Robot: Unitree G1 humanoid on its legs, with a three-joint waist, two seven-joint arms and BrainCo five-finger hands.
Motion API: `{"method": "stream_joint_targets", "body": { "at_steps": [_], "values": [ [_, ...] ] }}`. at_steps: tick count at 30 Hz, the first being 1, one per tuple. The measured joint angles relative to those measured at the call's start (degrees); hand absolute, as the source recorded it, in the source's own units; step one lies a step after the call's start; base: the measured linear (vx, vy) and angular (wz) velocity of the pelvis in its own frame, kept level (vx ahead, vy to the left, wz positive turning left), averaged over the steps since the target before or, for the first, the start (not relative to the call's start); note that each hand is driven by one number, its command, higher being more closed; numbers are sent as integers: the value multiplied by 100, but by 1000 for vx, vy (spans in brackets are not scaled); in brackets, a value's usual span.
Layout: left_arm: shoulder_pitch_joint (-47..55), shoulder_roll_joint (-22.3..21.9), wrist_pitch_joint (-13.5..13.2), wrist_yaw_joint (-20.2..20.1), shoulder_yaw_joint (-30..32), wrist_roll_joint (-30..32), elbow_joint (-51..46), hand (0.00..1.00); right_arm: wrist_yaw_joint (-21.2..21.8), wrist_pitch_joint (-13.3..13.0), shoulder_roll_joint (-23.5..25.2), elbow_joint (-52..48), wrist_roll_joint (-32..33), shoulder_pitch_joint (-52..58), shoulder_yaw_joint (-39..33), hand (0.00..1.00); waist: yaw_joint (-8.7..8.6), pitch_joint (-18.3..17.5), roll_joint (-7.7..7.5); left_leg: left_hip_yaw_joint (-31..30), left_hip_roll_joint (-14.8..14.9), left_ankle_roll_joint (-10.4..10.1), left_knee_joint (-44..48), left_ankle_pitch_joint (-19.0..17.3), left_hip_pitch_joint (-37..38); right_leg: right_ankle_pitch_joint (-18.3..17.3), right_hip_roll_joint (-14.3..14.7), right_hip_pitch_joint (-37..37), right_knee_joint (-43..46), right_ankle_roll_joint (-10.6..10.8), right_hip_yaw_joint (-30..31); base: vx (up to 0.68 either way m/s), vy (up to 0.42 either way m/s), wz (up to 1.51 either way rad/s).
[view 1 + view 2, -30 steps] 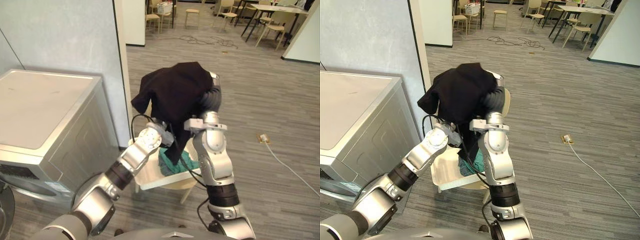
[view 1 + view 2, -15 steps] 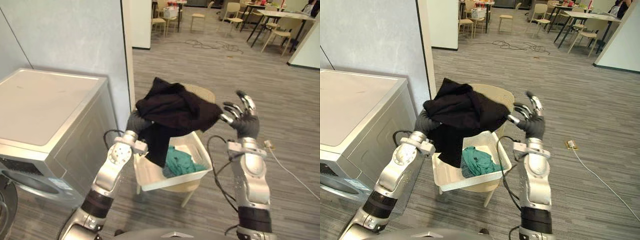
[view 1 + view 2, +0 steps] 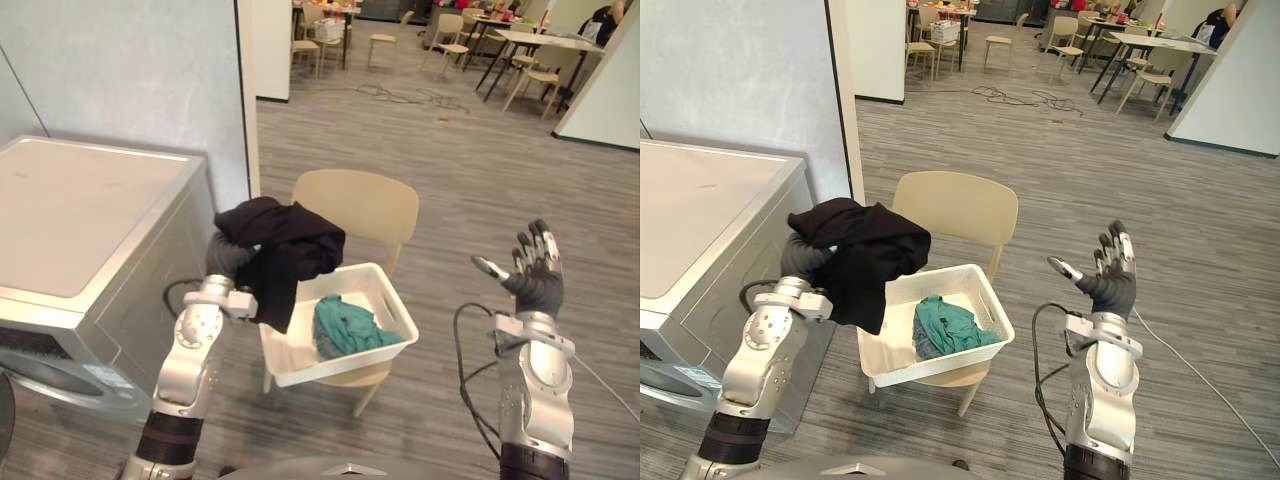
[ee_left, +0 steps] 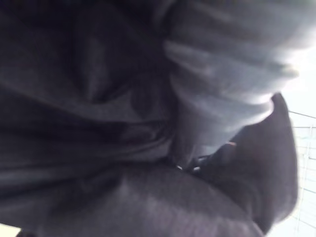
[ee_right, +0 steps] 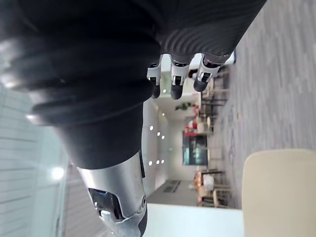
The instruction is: Pick up the laundry basket with both hands and put the clothes into the washing machine.
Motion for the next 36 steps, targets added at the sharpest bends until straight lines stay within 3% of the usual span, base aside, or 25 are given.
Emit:
{"method": "stream_joint_targets", "body": {
  "at_steps": [3,6,13,20,22,27,32,34,36],
  "values": [
    [431,-18,-27,-7,424,1,-121,100,11,72,201,230,-7,295,-73,0,-36,-39,11,75,8,-10,0,-10,36,-1,6,-17,11,-12,58,30,-6,-14],
    [1048,-86,-44,-142,811,-149,-195,100,92,106,705,564,2,743,-148,0,-21,-44,22,111,26,-22,0,-47,113,-34,25,24,28,-21,117,19,-10,-7],
    [2621,-945,-99,-251,1866,-542,-195,100,220,211,1228,1113,118,1913,-129,0,83,0,106,124,60,-12,0,-188,264,-159,25,223,112,2,56,-3,-3,4],
    [3081,-1299,-284,-91,2224,-631,-159,100,215,185,1233,1184,306,2144,239,0,234,46,113,287,193,-13,3,-198,386,-315,24,391,270,14,-219,-12,-15,17],
    [3085,-1350,-371,16,2309,-798,60,100,214,127,1234,1621,360,2128,308,0,317,55,111,336,230,-14,4,-197,389,-396,-2,414,345,22,-352,-20,-13,30],
    [3132,-1390,-404,113,2437,-957,962,100,319,119,1228,3293,1311,1978,522,0,461,85,136,340,256,-18,7,-191,403,-539,-53,540,449,58,-591,34,-8,24],
    [3132,-1392,-400,111,2439,-960,1350,100,418,156,1208,4169,1581,1891,445,0,528,134,122,422,290,-41,42,-202,506,-652,-61,614,510,80,-621,68,-10,1],
    [3104,-1376,-400,112,2459,-960,1394,100,408,152,1161,4663,1651,1735,359,0,556,311,117,415,322,-91,100,-249,565,-837,-120,596,820,72,-628,69,-23,6],
    [2930,-1309,-407,118,2464,-970,1392,100,353,153,1075,5140,1784,1469,345,0,623,813,146,243,508,-164,1220,-797,136,-1219,-249,444,1570,-1,-651,-16,-38,22]
  ]
}}
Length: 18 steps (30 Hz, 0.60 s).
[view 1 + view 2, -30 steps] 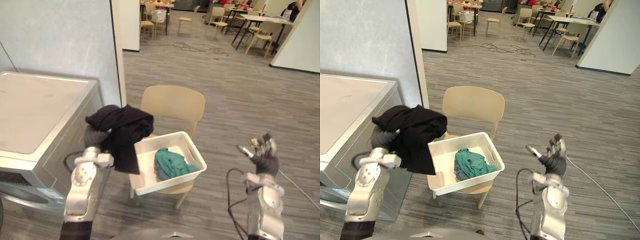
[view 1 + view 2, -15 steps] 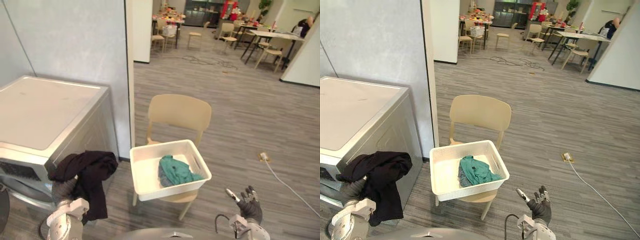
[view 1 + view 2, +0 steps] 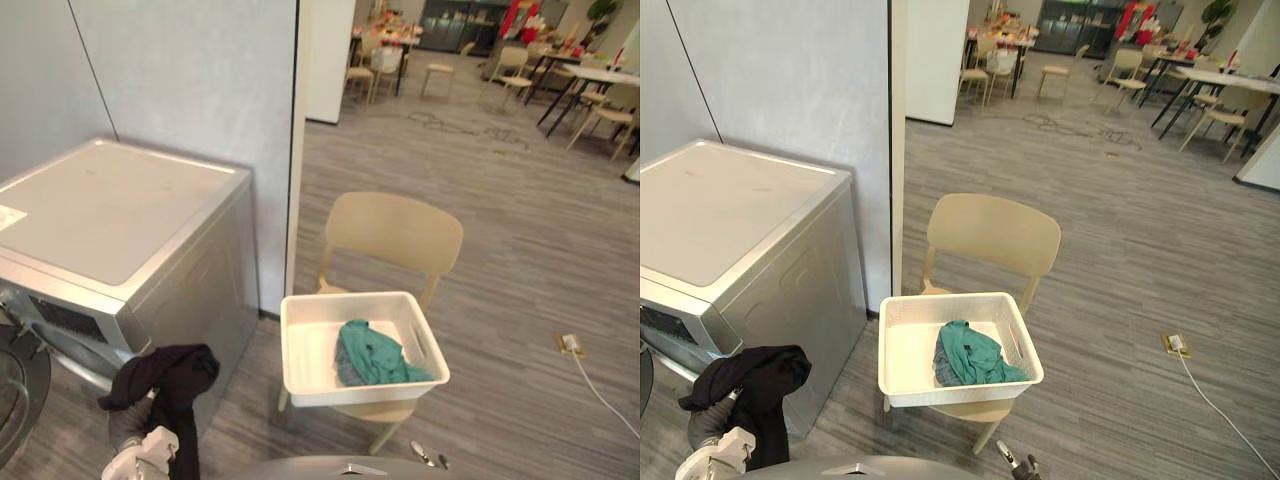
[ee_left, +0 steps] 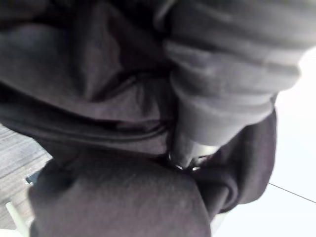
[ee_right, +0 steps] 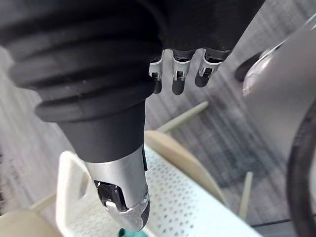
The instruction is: Pick up the laundry basket with both hands and put the clothes into the washing machine.
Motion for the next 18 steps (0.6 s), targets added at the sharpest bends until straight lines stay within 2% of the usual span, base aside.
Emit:
{"method": "stream_joint_targets", "body": {
  "at_steps": [1,3,4,6,7,8,9,10,11,12,13,14,15,16,17,18],
  "values": [
    [-66,22,-5,5,14,-38,-3,100,-35,-1,-36,164,78,-122,-7,0,51,190,40,-190,152,-34,648,-272,-423,-234,-7,-206,415,-51,-65,-70,-60,36],
    [-108,54,-4,11,4,-49,-2,100,-151,-9,-75,308,104,-272,-6,0,60,431,83,-611,222,-61,1054,-311,-919,-479,-14,-394,829,-67,-382,-29,-111,87],
    [-110,59,-3,14,-12,-66,-2,100,-188,-33,-86,367,138,-409,-66,0,62,513,81,-931,133,-77,929,-65,-1148,-610,-98,-523,1044,-107,-728,17,-152,121],
    [-111,61,-2,11,-43,-114,-2,100,-235,-108,-86,448,139,-550,-172,0,65,561,73,-1135,-26,-55,585,277,-1226,-721,-230,-576,1179,-115,-1034,6,-120,124],
    [-137,73,-2,-4,-121,-155,-2,100,-297,-158,-93,459,140,-669,-332,0,60,602,57,-1305,-265,44,-14,860,-1247,-866,-478,-569,1332,-110,-1500,-19,-74,150],
    [-152,79,-2,-9,-162,-154,-2,100,-300,-194,-109,457,140,-731,-392,0,70,643,121,-1396,-365,106,-227,1084,-1259,-927,-555,-529,1400,-117,-1709,-74,-75,199],
    [-212,98,-1,-9,-260,-153,-1,100,-342,-236,-165,465,134,-861,-527,0,98,747,245,-1594,-553,135,-595,1611,-1259,-1038,-705,-372,1507,-131,-2106,-88,-23,182],
    [-263,104,-4,-16,-303,-151,3,100,-414,-237,-227,477,67,-1020,-621,0,182,814,250,-1574,-634,331,-767,1750,-1265,-1027,-900,-201,1485,-228,-2514,-28,-25,155],
    [-246,96,-3,-2,-296,-151,5,100,-424,-251,-227,456,59,-1089,-619,0,242,815,260,-1351,-572,448,-487,1469,-1276,-986,-920,-164,1480,-197,-2576,63,-17,105],
    [-245,95,-2,13,-293,-149,6,100,-451,-290,-237,424,62,-1122,-616,0,220,810,280,-982,-418,457,-8,1075,-1322,-968,-966,-43,1474,-176,-2747,119,-26,60],
    [-260,101,-4,13,-344,-149,6,100,-479,-329,-237,404,64,-1128,-627,0,195,805,289,-763,-288,441,276,846,-1323,-947,-999,48,1480,-171,-2883,92,-15,87],
    [-293,123,-8,19,-506,-149,7,100,-582,-385,-221,371,156,-1135,-625,0,190,805,286,-349,36,533,790,444,-1295,-921,-1063,210,1495,-171,-3083,82,31,88],
    [-312,144,-5,26,-722,-149,7,100,-670,-398,-209,355,255,-1126,-638,0,172,806,285,-43,376,620,1061,218,-1209,-883,-1114,358,1523,-132,-3229,77,61,79],
    [-336,162,-4,26,-850,-149,7,100,-690,-411,-204,356,266,-1124,-656,0,157,806,286,82,528,647,1099,183,-1160,-859,-1158,433,1559,-97,-3307,86,156,72],
    [-418,198,2,25,-1142,-149,7,100,-776,-429,-192,355,268,-1125,-764,0,90,801,277,307,731,487,1071,45,-1026,-792,-1299,536,1701,9,-3402,75,188,50],
    [-474,210,8,22,-1195,-148,7,100,-791,-428,-163,359,267,-1150,-802,0,79,783,294,406,686,347,1133,-23,-995,-726,-1383,573,1731,47,-3419,88,279,38]
  ]
}}
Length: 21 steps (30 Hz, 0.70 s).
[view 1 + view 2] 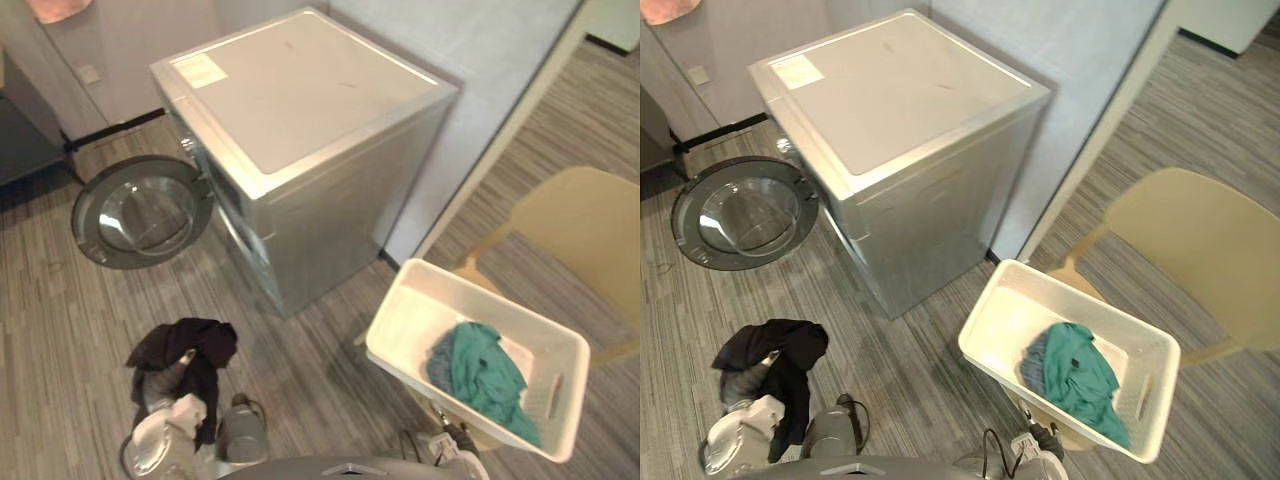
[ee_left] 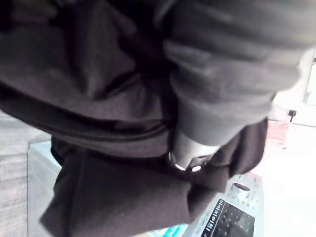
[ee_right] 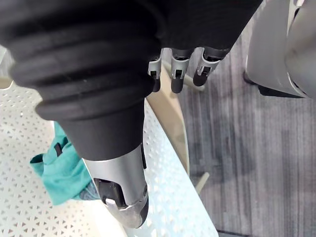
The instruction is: Pick up the laundry basket with both hands and put the clothes into the washing machine.
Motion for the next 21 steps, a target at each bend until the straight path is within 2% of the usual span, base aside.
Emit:
{"method": "stream_joint_targets", "body": {
  "at_steps": [1,3,4,6,7,8,9,10,12,13,14,15,16,17,18,19,20,21],
  "values": [
    [-148,13,5,9,-22,0,2,100,-5,10,138,-7,6,-53,-96,0,-7,34,-210,105,-93,-38,192,7,-40,156,-97,1,19,-15,-40,49,247,10],
    [-278,42,3,30,-36,1,6,100,-1,101,174,89,30,-53,-139,0,-1,3,-261,58,-112,-85,479,-232,-181,434,-113,47,-88,-42,-13,33,255,14],
    [-418,67,2,35,-115,5,5,100,-5,96,210,31,22,-11,-228,0,-19,-5,-282,-89,-135,-145,793,-516,-303,611,-211,127,-64,-68,-33,13,248,25],
    [-426,70,2,19,-228,4,-15,100,-18,110,206,-21,-4,114,-293,0,14,11,-236,-106,-168,-184,1156,-849,-355,700,-324,230,-31,-87,8,-30,219,14],
    [-395,67,2,4,-232,4,-16,100,-54,141,201,-29,-24,207,-346,0,45,42,-169,-85,-262,-170,1448,-1140,-397,760,-449,334,-2,-48,82,-68,196,4],
    [-365,63,2,3,-230,4,-16,100,-66,160,205,-33,-23,262,-347,0,53,57,-107,-85,-343,-152,1549,-1273,-413,791,-529,368,14,-26,130,-74,304,28],
    [-338,63,2,-17,-243,4,-26,100,-70,230,192,-25,-24,379,-381,0,71,21,-136,-99,-501,-31,1728,-1454,-489,925,-700,461,31,-61,115,-57,260,52],
    [-347,64,2,-26,-242,4,-38,100,-67,222,190,-59,-21,473,-403,0,72,-10,-75,-102,-619,61,1832,-1538,-596,1075,-797,492,20,-125,78,-28,327,83],
    [-333,62,2,-44,-224,72,-36,100,-66,225,177,-125,-22,562,-587,0,94,-21,-33,-52,-938,231,1833,-1638,-667,1474,-1065,576,7,-526,27,21,263,80],
    [-273,53,2,-62,-237,148,-33,100,-74,177,149,-140,-23,589,-717,0,48,-38,8,-73,-1134,324,1784,-1687,-611,1924,-1206,509,135,-1201,395,111,313,102],
    [-240,41,1,-60,-238,242,-21,100,-73,174,123,-113,-16,578,-740,0,-92,-31,81,-301,-1346,445,1724,-1675,-526,2156,-1160,252,488,-1752,1285,126,311,111],
    [-241,42,1,-42,-212,250,0,100,-64,181,149,-114,-13,542,-785,0,-143,-29,108,-436,-1414,456,1706,-1675,-501,1849,-948,10,838,-1540,1907,177,346,110],
    [-270,93,-2,-25,-220,314,150,100,-43,231,221,44,11,468,-587,0,-155,-32,65,-609,-1627,577,1293,-1565,-252,889,-131,-647,1694,-946,3295,136,252,74],
    [-292,103,0,-25,-259,346,249,100,-17,264,218,163,21,440,-512,0,-161,-60,-18,-664,-1759,596,1012,-1471,-91,557,172,-877,1962,-851,3605,174,263,82],
    [-285,102,3,-26,-421,358,396,100,26,280,214,236,107,421,-432,0,-216,-112,-117,-697,-1952,601,503,-1401,149,69,696,-1227,2288,-764,3784,162,118,81],
    [-301,76,12,-49,-631,396,554,100,67,212,214,216,280,392,-427,0,-317,-123,-111,-665,-2038,575,52,-1387,386,-234,1115,-1500,2272,-683,3584,249,91,105],
    [-312,87,20,-123,-793,426,648,100,69,156,215,193,451,364,-362,0,-424,-172,-221,-518,-2071,563,-42,-1336,589,-357,1230,-1755,1954,-747,3234,343,-13,99],
    [-333,98,21,-151,-914,457,669,100,74,108,212,147,497,382,-385,0,-504,-164,-169,-420,-1975,552,-41,-1185,572,-423,1266,-1859,1830,-698,3069,277,-34,89]
  ]
}}
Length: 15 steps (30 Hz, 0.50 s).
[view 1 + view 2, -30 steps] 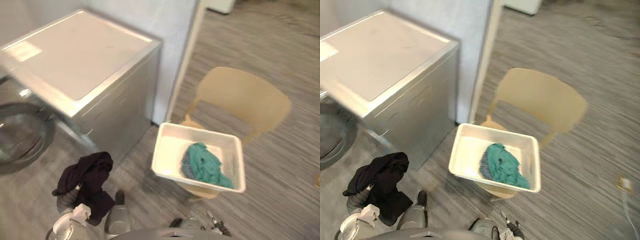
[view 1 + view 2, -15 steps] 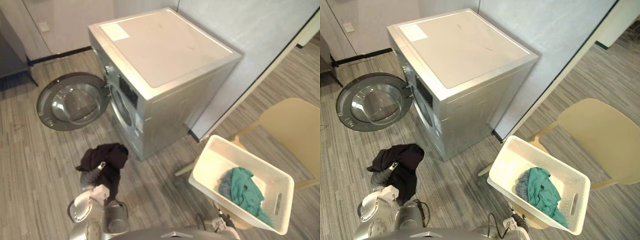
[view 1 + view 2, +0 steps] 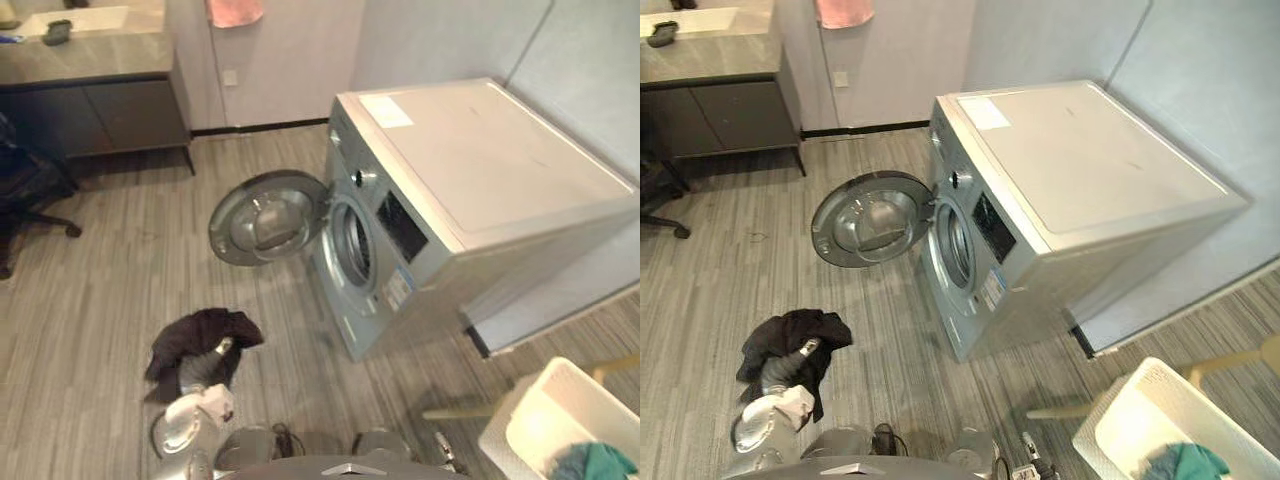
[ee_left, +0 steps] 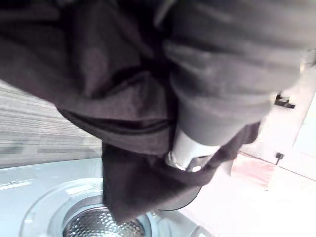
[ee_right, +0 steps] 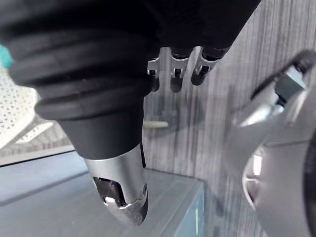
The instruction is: Pick up the laundry basket with both hands and put the clothes into the washing machine.
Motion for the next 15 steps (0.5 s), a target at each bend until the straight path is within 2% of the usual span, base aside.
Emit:
{"method": "stream_joint_targets", "body": {
  "at_steps": [1,2,3,4,5,7,8,9,10,11,12,13,14,15],
  "values": [
    [-51,5,17,-10,-56,1,61,100,10,-33,-1,25,30,2,-16,0,-66,37,8,43,-36,138,3,60,-2,-40,-2,-91,-183,28,-30,250,-39,67],
    [-98,5,72,-15,-89,1,208,100,17,-26,0,74,57,-5,-48,0,-63,3,-14,15,-130,170,-69,14,126,-17,19,-260,-686,57,-59,213,21,47],
    [-96,4,110,5,-95,0,287,100,69,-25,0,83,56,-5,-54,0,-56,-44,80,-70,-110,136,-97,-86,226,61,146,-396,-1159,60,-112,209,32,22],
    [-96,4,112,7,-95,-1,290,100,69,-25,0,86,56,-5,-54,0,-57,-49,85,-81,-111,135,-102,-86,236,70,158,-405,-1202,64,-112,326,29,33],
    [-118,5,113,9,-115,-3,275,100,64,-29,4,188,65,12,-69,0,-121,-90,77,-229,-106,87,-175,-141,435,318,308,-393,-1771,63,-83,281,-5,40],
    [-130,6,113,9,-137,-2,272,100,63,-34,7,290,185,43,-107,0,-163,-180,-58,-279,-120,43,-174,-354,755,578,466,-196,-2174,-90,66,402,-56,27],
    [-133,9,113,7,-169,6,277,100,63,-40,8,318,191,52,-133,0,-169,-186,-61,-287,-98,7,-135,-460,890,676,531,-136,-2200,-146,129,470,-100,-12],
    [-116,16,114,-6,-276,15,281,100,62,-43,11,401,195,79,-191,0,-166,-261,18,-253,64,-121,-29,-663,1080,684,708,50,-2196,-173,211,592,-97,-25],
    [-15,20,112,-34,-356,32,225,100,59,-14,8,498,195,95,-195,0,-183,-404,90,-182,280,-266,583,-742,966,559,868,230,-2292,-205,222,587,-86,-31],
    [-7,25,111,-92,-424,45,178,100,61,-6,8,523,195,98,-208,0,-188,-396,108,-146,486,-389,1556,-709,651,510,965,395,-2376,-228,246,572,-54,-35],
    [-46,31,112,-174,-481,45,104,100,58,-9,10,475,196,107,-222,0,-182,-326,227,-222,887,-833,3189,-307,29,474,1190,687,-2557,-272,327,359,-8,-41],
    [-21,31,112,-203,-489,44,69,100,55,-8,10,437,196,111,-209,0,-140,-305,264,-364,1041,-968,3896,33,-284,439,1280,783,-2582,-310,396,505,53,-79],
    [13,28,113,-220,-442,43,51,100,48,-18,11,374,196,84,-167,0,-23,-267,322,-623,1227,-1011,4827,103,-740,380,1398,959,-2596,-352,615,325,62,-89],
    [23,24,114,-217,-407,43,50,100,41,-21,8,372,197,61,-105,0,22,-253,324,-702,1313,-958,5040,74,-864,372,1418,1060,-2624,-361,731,441,95,-127]
  ]
}}
